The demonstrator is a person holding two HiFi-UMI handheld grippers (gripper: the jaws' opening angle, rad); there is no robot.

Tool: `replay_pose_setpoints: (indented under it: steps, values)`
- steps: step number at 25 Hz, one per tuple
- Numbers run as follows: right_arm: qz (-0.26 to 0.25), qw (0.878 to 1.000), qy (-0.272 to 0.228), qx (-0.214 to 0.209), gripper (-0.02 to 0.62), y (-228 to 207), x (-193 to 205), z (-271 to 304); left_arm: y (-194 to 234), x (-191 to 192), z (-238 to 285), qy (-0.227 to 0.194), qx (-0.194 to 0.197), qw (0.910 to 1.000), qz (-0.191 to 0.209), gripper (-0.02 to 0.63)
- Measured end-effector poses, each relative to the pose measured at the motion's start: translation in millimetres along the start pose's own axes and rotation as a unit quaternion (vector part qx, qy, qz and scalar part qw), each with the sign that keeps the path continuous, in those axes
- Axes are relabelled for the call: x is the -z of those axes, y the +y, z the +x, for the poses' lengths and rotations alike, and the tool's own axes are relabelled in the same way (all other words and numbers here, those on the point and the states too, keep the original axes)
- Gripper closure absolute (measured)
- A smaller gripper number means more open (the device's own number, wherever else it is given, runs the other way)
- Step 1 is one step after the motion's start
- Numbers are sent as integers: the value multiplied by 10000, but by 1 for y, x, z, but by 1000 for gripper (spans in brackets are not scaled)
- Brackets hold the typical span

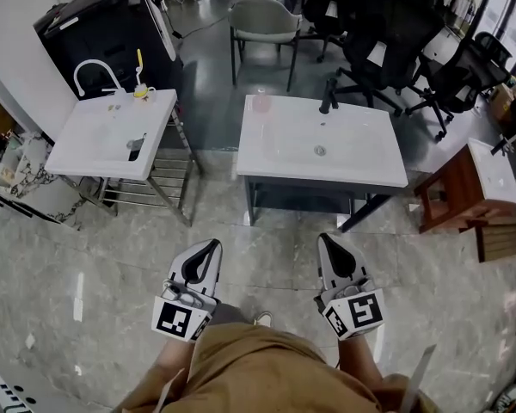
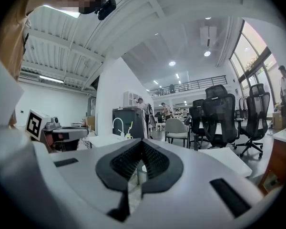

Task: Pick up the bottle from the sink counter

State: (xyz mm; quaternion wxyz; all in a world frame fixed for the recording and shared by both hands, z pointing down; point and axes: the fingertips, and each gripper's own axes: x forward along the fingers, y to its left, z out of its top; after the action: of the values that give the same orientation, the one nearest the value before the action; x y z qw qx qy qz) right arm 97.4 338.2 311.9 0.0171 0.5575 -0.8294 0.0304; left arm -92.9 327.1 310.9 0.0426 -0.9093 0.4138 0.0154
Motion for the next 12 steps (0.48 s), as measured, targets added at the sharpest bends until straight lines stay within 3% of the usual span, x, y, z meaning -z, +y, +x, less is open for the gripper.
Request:
replay_pose_setpoints:
  steps: [12]
  values:
    - [-21, 9999, 86, -60, 592, -5, 6, 20, 14, 10, 17, -14, 11, 10000, -27, 607]
